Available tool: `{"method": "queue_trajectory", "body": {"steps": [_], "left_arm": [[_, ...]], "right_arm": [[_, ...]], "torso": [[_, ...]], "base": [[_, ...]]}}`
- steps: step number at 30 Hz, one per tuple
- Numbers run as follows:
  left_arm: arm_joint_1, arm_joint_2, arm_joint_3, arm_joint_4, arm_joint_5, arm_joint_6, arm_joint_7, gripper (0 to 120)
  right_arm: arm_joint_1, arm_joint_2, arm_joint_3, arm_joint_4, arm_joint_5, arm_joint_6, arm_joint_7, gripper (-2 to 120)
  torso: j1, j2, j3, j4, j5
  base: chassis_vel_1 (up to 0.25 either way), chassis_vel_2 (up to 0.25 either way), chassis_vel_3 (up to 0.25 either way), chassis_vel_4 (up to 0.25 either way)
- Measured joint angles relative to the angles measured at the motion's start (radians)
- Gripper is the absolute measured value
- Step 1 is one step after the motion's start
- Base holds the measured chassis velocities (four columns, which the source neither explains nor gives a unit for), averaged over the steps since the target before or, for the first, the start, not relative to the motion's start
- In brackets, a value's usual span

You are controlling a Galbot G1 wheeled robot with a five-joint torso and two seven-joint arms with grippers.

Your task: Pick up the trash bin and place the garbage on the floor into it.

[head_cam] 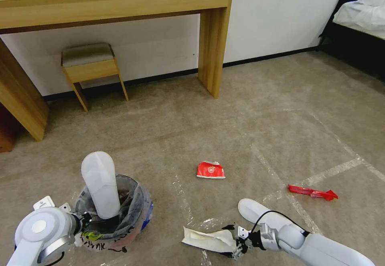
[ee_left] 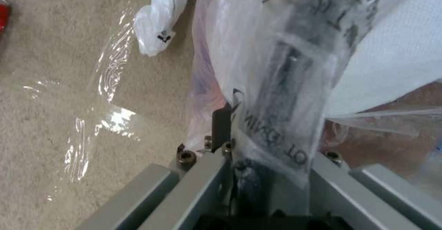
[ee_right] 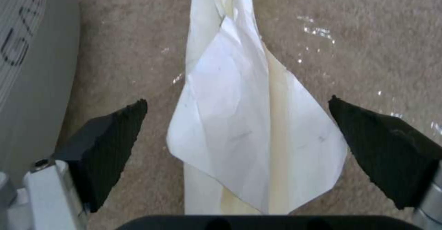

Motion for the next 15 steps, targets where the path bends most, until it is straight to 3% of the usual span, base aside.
{"method": "queue_trajectory", "body": {"steps": [3, 12, 15], "left_arm": [[0.000, -0.001, 0.001, 0.000, 0.003, 0.000, 0.001, 0], [0.003, 0.002, -0.001, -0.008, 0.005, -0.001, 0.002, 0], [0.005, 0.003, -0.002, -0.011, 0.010, -0.001, 0.005, 0]], "right_arm": [[-0.008, -0.001, 0.005, 0.000, -0.001, 0.000, 0.002, 100], [-0.020, -0.001, 0.021, -0.003, -0.004, -0.001, 0.005, 70], [-0.020, 0.002, 0.027, -0.007, -0.004, -0.002, 0.004, 55]], "torso": [[0.000, 0.000, 0.000, 0.0000, 0.0000], [0.000, 0.000, 0.000, 0.0000, 0.0000], [0.000, 0.000, 0.000, 0.0000, -0.0002]], "base": [[0.000, 0.000, 0.000, 0.000], [0.000, 0.000, 0.000, 0.000], [0.000, 0.000, 0.000, 0.000]]}}
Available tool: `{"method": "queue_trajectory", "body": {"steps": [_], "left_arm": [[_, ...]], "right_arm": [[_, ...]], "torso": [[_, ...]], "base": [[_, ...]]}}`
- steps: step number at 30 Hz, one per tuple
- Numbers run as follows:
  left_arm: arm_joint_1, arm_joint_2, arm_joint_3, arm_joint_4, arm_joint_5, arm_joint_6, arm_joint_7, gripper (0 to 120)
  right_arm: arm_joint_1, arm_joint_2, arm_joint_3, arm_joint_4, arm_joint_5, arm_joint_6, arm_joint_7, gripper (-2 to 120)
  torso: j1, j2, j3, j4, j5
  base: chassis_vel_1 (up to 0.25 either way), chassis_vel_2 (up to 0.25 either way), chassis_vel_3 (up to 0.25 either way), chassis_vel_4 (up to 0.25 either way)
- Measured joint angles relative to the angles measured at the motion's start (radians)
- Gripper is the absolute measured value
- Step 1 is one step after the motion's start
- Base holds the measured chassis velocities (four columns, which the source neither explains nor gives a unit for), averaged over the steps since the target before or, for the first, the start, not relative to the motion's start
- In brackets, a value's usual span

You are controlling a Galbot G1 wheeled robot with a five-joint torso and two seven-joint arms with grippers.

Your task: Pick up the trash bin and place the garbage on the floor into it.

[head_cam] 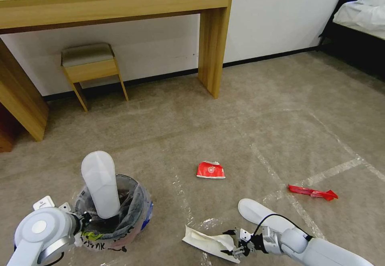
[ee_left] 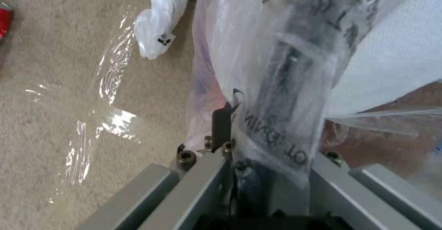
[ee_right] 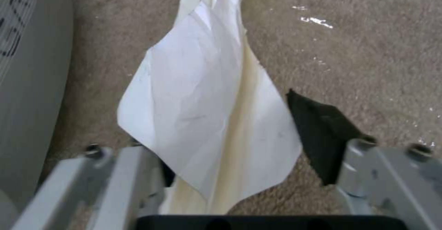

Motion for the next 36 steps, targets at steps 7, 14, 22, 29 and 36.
{"method": "queue_trajectory", "body": {"steps": [7, 14, 22, 29, 36], "left_arm": [[-0.002, 0.000, 0.003, 0.000, 0.006, -0.002, 0.001, 0], [-0.002, 0.006, 0.003, 0.000, 0.006, -0.003, 0.001, 0], [-0.006, 0.005, 0.007, -0.001, 0.006, -0.005, 0.001, 0], [-0.001, 0.006, 0.004, -0.009, 0.008, -0.006, 0.001, 0], [0.000, 0.008, 0.007, -0.014, 0.005, -0.008, 0.001, 0]], "right_arm": [[-0.006, 0.007, 0.012, -0.002, 0.001, 0.000, 0.001, 33], [-0.011, 0.004, 0.031, -0.004, 0.003, 0.004, 0.007, 3], [-0.015, -0.007, 0.063, 0.007, 0.010, 0.007, 0.012, 0], [-0.028, -0.010, 0.105, 0.004, 0.012, 0.017, 0.027, 0], [-0.052, -0.056, 0.290, 0.105, 0.083, 0.000, 0.030, 0]], "torso": [[0.000, 0.000, 0.000, 0.0000, 0.0001], [0.000, 0.000, 0.000, 0.0000, 0.0001], [0.000, 0.000, 0.000, 0.0000, -0.0001], [0.000, 0.000, 0.000, 0.0000, 0.0001], [0.000, 0.000, 0.000, 0.0001, 0.0003]], "base": [[0.000, 0.000, 0.000, 0.000], [0.000, 0.000, 0.000, 0.000], [0.000, 0.000, 0.000, 0.000], [0.000, 0.000, 0.000, 0.000], [0.000, 0.000, 0.000, 0.000]]}}
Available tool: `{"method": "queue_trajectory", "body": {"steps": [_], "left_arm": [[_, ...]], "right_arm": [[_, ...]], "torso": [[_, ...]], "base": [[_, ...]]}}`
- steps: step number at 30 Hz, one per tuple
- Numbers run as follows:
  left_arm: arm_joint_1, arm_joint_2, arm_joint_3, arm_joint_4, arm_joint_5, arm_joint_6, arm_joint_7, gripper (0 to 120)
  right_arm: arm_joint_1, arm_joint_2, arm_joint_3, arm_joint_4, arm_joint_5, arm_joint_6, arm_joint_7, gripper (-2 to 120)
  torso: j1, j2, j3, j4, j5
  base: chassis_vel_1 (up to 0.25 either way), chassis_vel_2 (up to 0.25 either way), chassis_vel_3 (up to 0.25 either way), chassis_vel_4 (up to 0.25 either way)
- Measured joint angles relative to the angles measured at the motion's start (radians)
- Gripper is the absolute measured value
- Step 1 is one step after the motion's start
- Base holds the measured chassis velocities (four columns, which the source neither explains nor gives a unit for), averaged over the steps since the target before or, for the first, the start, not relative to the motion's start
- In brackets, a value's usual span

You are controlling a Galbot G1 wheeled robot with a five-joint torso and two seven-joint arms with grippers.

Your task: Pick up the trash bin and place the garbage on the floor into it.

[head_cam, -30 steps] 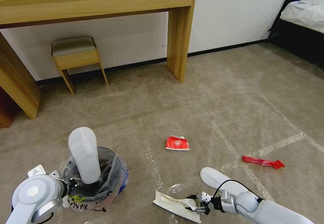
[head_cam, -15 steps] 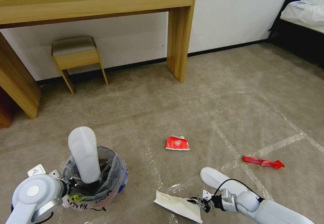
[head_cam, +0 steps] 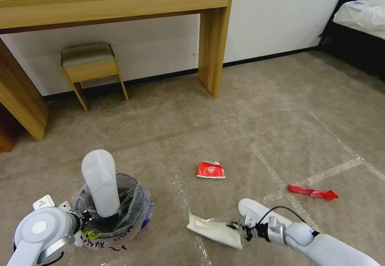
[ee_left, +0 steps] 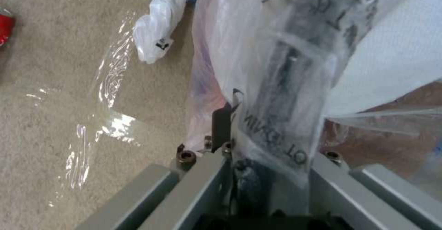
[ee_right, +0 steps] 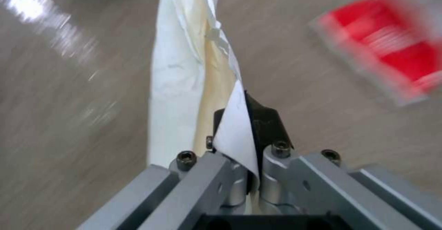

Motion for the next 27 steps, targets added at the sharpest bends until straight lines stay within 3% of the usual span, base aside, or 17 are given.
{"method": "queue_trajectory", "body": {"steps": [8, 14, 20, 27], "left_arm": [[-0.011, 0.015, 0.004, -0.004, -0.023, -0.005, -0.005, 0], [-0.014, 0.024, 0.002, -0.002, -0.039, -0.008, -0.011, 0], [-0.014, 0.024, 0.001, 0.005, -0.041, -0.008, -0.011, 0], [-0.020, 0.018, 0.006, 0.005, -0.044, -0.009, -0.011, 0]], "right_arm": [[0.062, -0.137, 0.132, 0.119, 0.155, -0.004, 0.004, 0], [0.120, -0.184, 0.235, 0.169, 0.216, -0.001, 0.043, 0], [0.159, -0.164, 0.326, 0.244, 0.270, 0.012, 0.075, 0], [0.245, -0.077, 0.291, 0.363, 0.388, 0.044, 0.064, 0]], "torso": [[0.000, 0.000, 0.000, -0.0002, -0.0002], [0.000, 0.000, 0.000, -0.0003, -0.0002], [0.000, 0.000, 0.000, -0.0003, -0.0003], [0.000, 0.000, 0.000, -0.0001, -0.0002]], "base": [[0.000, 0.000, 0.000, 0.000], [0.000, 0.000, 0.000, 0.000], [0.000, 0.000, 0.000, 0.000], [0.000, 0.000, 0.000, 0.000]]}}
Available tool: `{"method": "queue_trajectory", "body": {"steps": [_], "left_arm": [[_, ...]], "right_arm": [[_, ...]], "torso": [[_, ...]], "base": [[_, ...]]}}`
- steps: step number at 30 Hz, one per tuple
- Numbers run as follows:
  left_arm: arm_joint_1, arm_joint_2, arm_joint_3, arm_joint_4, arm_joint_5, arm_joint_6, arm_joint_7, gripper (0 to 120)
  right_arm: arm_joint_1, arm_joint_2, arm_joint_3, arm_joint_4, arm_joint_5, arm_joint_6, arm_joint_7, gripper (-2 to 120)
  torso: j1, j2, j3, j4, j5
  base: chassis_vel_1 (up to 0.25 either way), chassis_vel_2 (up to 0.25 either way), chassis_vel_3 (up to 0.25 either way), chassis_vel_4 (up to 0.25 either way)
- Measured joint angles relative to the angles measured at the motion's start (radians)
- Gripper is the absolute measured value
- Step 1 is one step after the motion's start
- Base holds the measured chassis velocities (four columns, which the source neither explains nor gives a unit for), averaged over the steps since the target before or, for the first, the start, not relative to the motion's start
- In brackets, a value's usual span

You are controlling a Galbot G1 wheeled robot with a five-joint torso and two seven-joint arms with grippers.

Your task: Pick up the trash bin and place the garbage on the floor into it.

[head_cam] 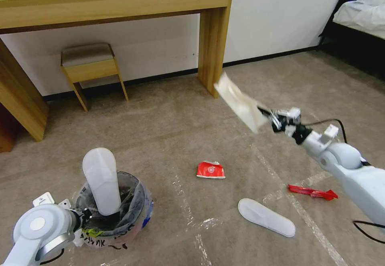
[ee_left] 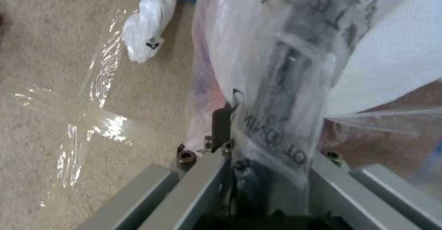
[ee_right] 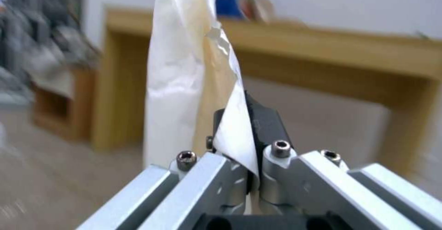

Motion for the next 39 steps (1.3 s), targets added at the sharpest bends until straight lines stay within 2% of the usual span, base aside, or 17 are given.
{"method": "queue_trajectory", "body": {"steps": [2, 3, 4, 5, 7, 9, 11, 14, 17, 18, 23, 27, 39], "left_arm": [[0.000, -0.001, 0.000, -0.003, -0.004, -0.001, 0.000, 0], [0.000, -0.001, 0.000, -0.003, -0.004, -0.001, 0.000, 0], [0.001, -0.001, 0.001, -0.004, -0.007, -0.002, 0.000, 0], [0.001, -0.001, 0.001, -0.004, -0.007, -0.002, 0.000, 0], [0.000, -0.008, 0.002, -0.011, -0.009, -0.004, 0.000, 0], [-0.001, -0.011, 0.003, -0.013, -0.010, -0.004, 0.000, 0], [0.001, -0.014, 0.006, -0.014, -0.010, -0.004, -0.001, 0], [0.002, -0.014, 0.006, -0.014, -0.010, -0.004, -0.002, 0], [-0.001, -0.015, 0.006, -0.015, -0.014, -0.004, -0.006, 0], [-0.001, -0.015, 0.006, -0.015, -0.014, -0.004, -0.006, 0], [-0.003, -0.016, 0.006, -0.017, -0.017, -0.005, -0.011, 0], [-0.001, -0.016, 0.005, -0.019, -0.017, -0.006, -0.012, 0], [-0.003, -0.021, 0.013, -0.028, -0.017, -0.008, -0.016, 0]], "right_arm": [[0.030, 0.058, -0.042, 0.060, 0.009, -0.012, 0.000, 0], [0.030, 0.058, -0.042, 0.060, 0.009, -0.012, 0.000, 0], [0.045, 0.095, -0.071, 0.077, -0.001, -0.017, 0.002, 0], [0.045, 0.095, -0.071, 0.077, -0.001, -0.017, 0.002, 0], [0.076, 0.152, -0.135, 0.087, -0.040, -0.021, 0.004, 0], [0.091, 0.174, -0.163, 0.087, -0.052, -0.022, 0.004, 0], [0.126, 0.217, -0.222, 0.077, -0.066, -0.025, 0.004, 0], [0.142, 0.240, -0.254, 0.064, -0.075, -0.025, 0.003, 0], [0.173, 0.308, -0.337, 0.006, -0.104, -0.022, -0.004, 0], [0.173, 0.308, -0.337, 0.006, -0.104, -0.022, -0.004, 0], [0.163, 0.412, -0.416, -0.072, -0.161, -0.009, -0.016, 0], [0.142, 0.464, -0.445, -0.100, -0.193, -0.002, -0.022, 0], [0.078, 0.558, -0.518, -0.144, -0.265, 0.009, -0.025, 0]], "torso": [[0.000, 0.000, 0.000, 0.0001, -0.0006], [0.000, 0.000, 0.000, 0.0001, -0.0006], [0.000, 0.000, 0.000, 0.0002, 0.0000], [0.000, 0.000, 0.000, 0.0002, 0.0000], [0.000, 0.000, 0.000, 0.0003, -0.0004], [0.000, 0.000, 0.000, 0.0001, -0.0002], [0.000, 0.000, 0.000, 0.0001, -0.0005], [0.000, 0.000, 0.000, 0.0001, -0.0004], [0.000, 0.000, 0.000, 0.0001, -0.0003], [0.000, 0.000, 0.000, 0.0001, -0.0003], [0.000, 0.000, 0.000, 0.0001, -0.0002], [0.000, 0.000, 0.000, 0.0000, -0.0003], [0.000, 0.000, 0.000, 0.0000, -0.0001]], "base": [[0.000, 0.000, 0.000, 0.000], [0.000, 0.000, 0.000, 0.000], [0.000, 0.000, 0.000, 0.000], [0.000, 0.000, 0.000, 0.000], [0.000, 0.000, 0.000, 0.000], [0.000, 0.000, 0.000, 0.000], [0.000, 0.000, 0.000, 0.000], [0.000, 0.000, 0.000, 0.000], [0.000, 0.000, 0.000, 0.000], [0.000, 0.000, 0.000, 0.000], [0.000, 0.000, 0.000, 0.000], [0.000, 0.000, 0.000, 0.000], [0.000, 0.000, 0.000, 0.000]]}}
